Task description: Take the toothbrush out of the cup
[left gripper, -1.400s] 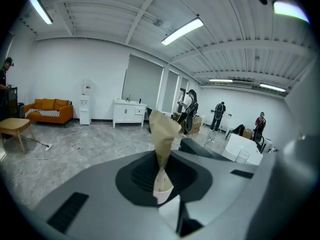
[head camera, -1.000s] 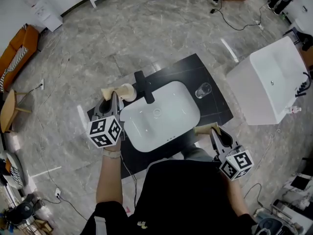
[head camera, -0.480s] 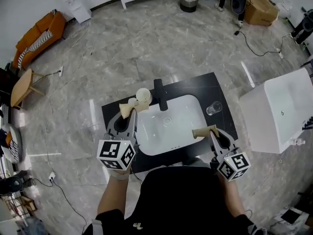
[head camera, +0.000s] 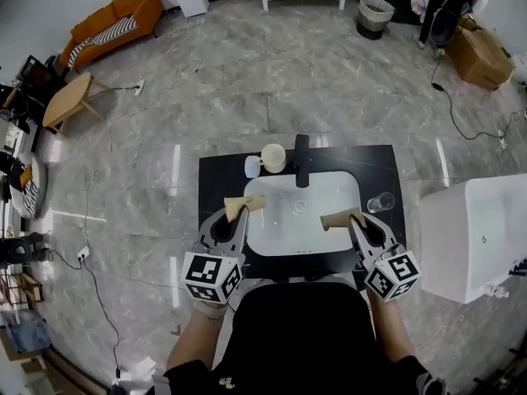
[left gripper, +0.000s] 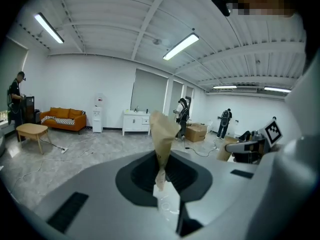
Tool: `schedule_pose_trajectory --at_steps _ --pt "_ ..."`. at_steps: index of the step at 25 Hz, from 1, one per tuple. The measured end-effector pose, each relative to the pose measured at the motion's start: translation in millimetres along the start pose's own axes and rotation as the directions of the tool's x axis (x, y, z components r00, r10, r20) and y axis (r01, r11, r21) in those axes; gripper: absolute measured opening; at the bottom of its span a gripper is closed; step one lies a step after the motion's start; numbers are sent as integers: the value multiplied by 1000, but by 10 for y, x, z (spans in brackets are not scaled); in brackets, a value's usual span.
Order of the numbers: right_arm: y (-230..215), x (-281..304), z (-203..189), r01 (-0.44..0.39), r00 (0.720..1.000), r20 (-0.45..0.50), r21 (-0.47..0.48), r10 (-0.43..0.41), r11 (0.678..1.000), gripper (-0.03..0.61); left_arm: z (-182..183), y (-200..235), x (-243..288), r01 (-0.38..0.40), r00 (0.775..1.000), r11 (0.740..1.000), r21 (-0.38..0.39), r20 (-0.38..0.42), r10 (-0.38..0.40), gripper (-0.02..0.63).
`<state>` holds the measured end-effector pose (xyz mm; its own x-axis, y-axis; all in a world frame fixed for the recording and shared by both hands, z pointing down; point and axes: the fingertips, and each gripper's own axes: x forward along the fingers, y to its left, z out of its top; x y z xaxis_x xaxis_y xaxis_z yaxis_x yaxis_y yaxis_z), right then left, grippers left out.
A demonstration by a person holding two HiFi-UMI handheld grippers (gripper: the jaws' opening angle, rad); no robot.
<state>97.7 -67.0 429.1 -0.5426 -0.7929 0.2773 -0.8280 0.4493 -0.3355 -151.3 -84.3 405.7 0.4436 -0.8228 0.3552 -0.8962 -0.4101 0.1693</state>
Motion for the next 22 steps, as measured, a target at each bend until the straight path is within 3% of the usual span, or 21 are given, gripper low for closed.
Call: schedule_pose_trajectory --at_steps 11,22 --pt "484 440 -8 -220 974 -68 -86 214 972 67 -431 140 -390 -144 989 989 -43 -28 143 52" --pt "806 582 -51 -322 944 -127 -144 305 936 67 -582 171 -517 -155 988 980 -125 -12 155 52"
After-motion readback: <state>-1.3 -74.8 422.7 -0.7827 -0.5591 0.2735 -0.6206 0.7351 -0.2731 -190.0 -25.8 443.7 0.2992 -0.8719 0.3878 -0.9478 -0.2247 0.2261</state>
